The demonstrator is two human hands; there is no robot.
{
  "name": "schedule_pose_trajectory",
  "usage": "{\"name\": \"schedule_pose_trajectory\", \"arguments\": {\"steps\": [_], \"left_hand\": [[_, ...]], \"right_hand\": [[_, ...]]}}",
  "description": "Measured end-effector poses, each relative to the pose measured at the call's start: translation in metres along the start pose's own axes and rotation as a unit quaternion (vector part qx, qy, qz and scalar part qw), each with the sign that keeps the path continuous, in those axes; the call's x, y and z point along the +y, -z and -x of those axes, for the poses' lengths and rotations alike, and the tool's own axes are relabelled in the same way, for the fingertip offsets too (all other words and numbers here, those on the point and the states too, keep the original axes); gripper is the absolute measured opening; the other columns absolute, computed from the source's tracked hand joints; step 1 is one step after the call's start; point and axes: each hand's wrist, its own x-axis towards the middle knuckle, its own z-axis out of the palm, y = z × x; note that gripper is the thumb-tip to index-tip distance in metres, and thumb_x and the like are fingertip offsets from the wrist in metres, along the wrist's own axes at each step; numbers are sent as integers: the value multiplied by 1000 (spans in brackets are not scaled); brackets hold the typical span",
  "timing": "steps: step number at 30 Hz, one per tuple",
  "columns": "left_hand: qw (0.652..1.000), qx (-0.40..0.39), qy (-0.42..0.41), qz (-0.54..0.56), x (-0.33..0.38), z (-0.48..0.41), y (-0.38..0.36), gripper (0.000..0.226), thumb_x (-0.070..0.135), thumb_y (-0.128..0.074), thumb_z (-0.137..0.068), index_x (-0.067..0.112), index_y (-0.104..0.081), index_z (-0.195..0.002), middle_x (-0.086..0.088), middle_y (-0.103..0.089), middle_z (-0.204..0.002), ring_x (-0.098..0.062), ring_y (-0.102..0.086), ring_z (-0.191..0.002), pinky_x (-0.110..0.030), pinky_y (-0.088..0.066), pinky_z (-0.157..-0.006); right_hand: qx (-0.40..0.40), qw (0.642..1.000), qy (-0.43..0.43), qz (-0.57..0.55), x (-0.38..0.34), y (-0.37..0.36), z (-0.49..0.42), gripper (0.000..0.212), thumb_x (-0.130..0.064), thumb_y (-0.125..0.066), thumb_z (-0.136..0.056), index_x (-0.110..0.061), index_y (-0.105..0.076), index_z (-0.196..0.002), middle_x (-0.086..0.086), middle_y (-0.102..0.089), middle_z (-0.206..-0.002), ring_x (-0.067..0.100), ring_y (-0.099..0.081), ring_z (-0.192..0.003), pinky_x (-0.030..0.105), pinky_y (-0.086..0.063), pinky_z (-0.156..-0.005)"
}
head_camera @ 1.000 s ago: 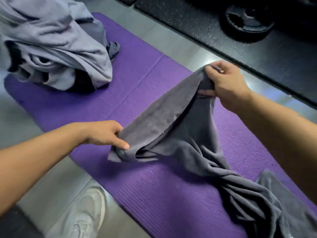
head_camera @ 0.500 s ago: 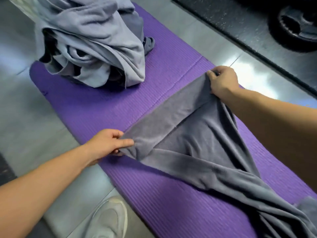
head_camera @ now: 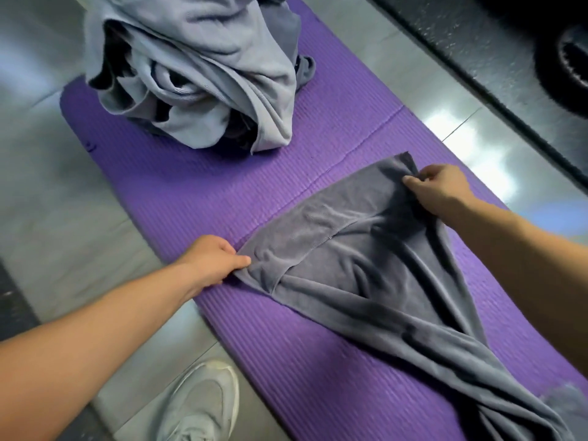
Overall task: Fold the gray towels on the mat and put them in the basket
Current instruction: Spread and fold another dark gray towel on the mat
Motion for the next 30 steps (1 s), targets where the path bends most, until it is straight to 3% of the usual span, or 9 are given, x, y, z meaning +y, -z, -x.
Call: {"name": "schedule_pose_trajectory", "arguments": {"steps": [5, 7, 10, 12, 15, 19, 22, 25, 30], "left_hand": [[1000, -5, 6, 24, -18, 16, -11, 28, 31, -77, -88, 8, -65, -77, -9, -65, -68, -19, -58, -60, -38, -54, -62], [987, 9, -5, 163, -20, 26, -19, 19, 22, -67, -97, 9, -63, -84, -12, -70, -81, -17, -65, -66, -35, -59, -65], [864, -25, 43, 501, -11, 40, -27, 13, 16, -48, -107, 10, -57, -100, -16, -73, -101, -28, -74, -83, -34, -64, -66], [824, -30, 62, 562, -11, 41, -28, 15, 17, -41, -110, 10, -54, -112, -17, -72, -107, -27, -76, -82, -36, -64, -63], [845, 6, 58, 531, -11, 36, -26, 14, 18, -38, -111, 13, -50, -116, -12, -69, -110, -24, -74, -85, -36, -63, -60], [894, 91, 12, 439, -15, 21, -16, 11, 21, -43, -109, 19, -49, -100, -18, -64, -117, -28, -67, -95, -45, -63, -68], [897, 56, 32, 437, -13, 17, -14, 13, 31, -51, -106, 18, -54, -107, -12, -73, -113, -30, -71, -101, -48, -60, -80], [901, -2, 60, 431, -15, 20, -20, 6, 24, -60, -101, 18, -61, -101, -3, -79, -91, -19, -76, -82, -37, -57, -72], [920, 27, 36, 390, -29, 16, -29, 12, 15, -49, -107, 14, -59, -114, -13, -74, -108, -24, -74, -83, -32, -61, -59]], "right_hand": [[29, 997, 46, -50, 5, 2, 5, 35, -37, -64, -93, -10, -58, -73, -1, -50, -64, 21, -47, -62, 31, -36, -63], [10, 998, 49, -39, 7, 1, 6, 36, -38, -63, -94, -9, -59, -72, 1, -52, -64, 19, -46, -60, 31, -36, -62], [0, 998, 54, -33, 9, 1, 5, 38, -37, -59, -96, -4, -62, -78, 5, -49, -64, 21, -45, -60, 31, -36, -57], [9, 997, 66, -42, 6, 1, 2, 34, -36, -56, -98, -7, -60, -80, 2, -48, -63, 19, -45, -60, 30, -34, -56], [31, 995, 73, -59, -4, 0, -12, 30, -35, -53, -100, -12, -57, -81, 3, -47, -68, 23, -45, -68, 32, -32, -63], [33, 994, 104, -9, -19, -9, -28, 25, -39, -53, -101, -16, -62, -95, 5, -56, -87, 25, -49, -84, 29, -34, -75], [45, 993, 105, -7, -20, -14, -25, 37, -51, -52, -98, -16, -65, -102, 1, -59, -93, 23, -50, -87, 31, -36, -77], [42, 997, 67, -19, -7, -17, -16, 43, -57, -53, -94, -16, -64, -100, 1, -61, -94, 24, -54, -89, 31, -37, -77], [54, 995, 73, 36, -9, -14, -19, 34, -51, -53, -98, -19, -63, -101, 3, -62, -100, 31, -60, -102, 35, -41, -79]]}}
